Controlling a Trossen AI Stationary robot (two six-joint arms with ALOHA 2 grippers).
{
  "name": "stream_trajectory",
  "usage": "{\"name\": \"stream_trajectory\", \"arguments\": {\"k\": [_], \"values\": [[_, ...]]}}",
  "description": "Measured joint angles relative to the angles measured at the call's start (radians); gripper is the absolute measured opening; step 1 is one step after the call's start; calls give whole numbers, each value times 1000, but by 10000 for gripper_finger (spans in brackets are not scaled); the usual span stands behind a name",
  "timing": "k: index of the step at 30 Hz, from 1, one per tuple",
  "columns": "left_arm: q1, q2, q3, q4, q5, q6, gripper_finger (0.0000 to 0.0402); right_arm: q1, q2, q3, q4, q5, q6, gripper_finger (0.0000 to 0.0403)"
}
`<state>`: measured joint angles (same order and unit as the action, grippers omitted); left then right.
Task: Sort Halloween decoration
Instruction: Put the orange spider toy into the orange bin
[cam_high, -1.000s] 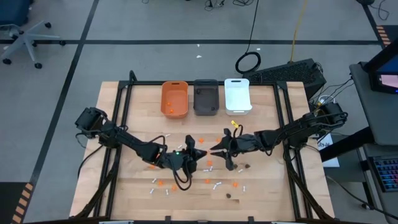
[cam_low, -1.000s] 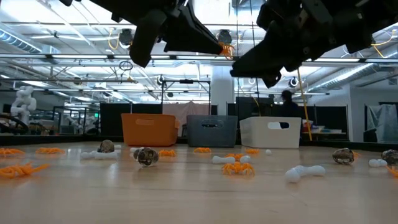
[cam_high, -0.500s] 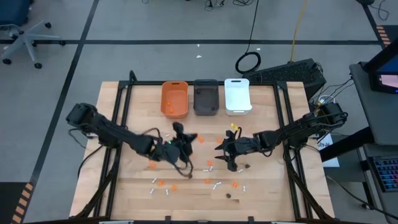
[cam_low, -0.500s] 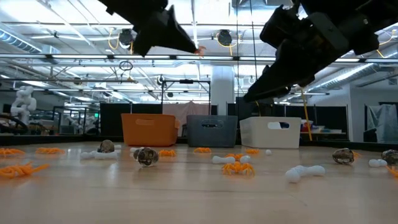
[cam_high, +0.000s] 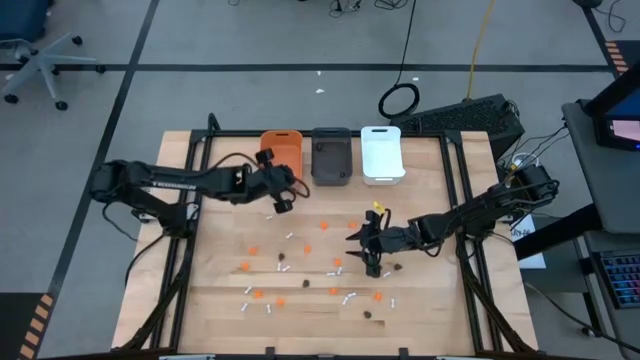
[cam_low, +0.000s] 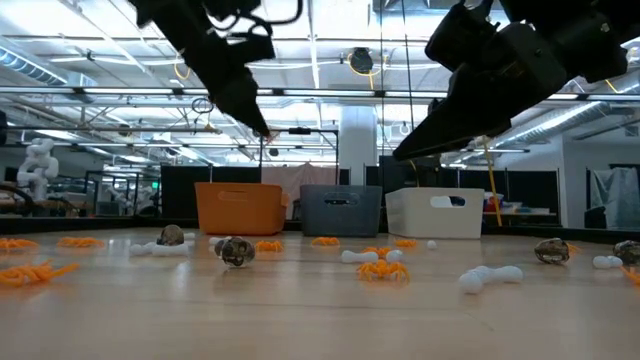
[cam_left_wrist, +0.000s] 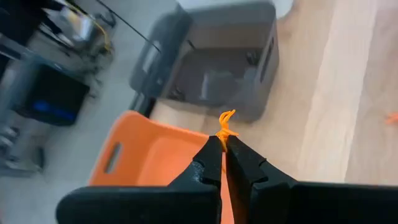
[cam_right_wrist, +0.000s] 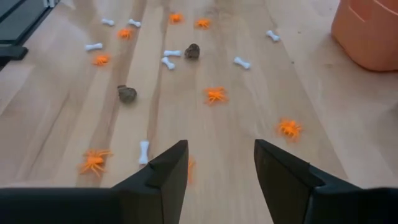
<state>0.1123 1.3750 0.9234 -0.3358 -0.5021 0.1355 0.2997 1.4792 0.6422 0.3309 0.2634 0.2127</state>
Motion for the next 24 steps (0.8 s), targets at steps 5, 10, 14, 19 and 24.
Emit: {"name": "stream_trajectory", "arguments": {"k": [5, 10, 14, 19, 24], "values": [[45, 17, 0, 10, 18, -26, 6, 8, 0, 0, 0, -2, 2, 169], [69, 19, 0, 3, 32, -44, 6, 8, 0, 0, -2, 0, 3, 169], [94, 19, 0, -23, 38, -77, 6, 8, 0, 0, -2, 0, 3, 169], [148, 50, 0, -55, 38, -100, 6, 8, 0, 0, -4, 0, 3, 169], [196, 96, 0, -48, 63, -164, 6, 9, 0, -1, -8, 0, 14, 169]]}}
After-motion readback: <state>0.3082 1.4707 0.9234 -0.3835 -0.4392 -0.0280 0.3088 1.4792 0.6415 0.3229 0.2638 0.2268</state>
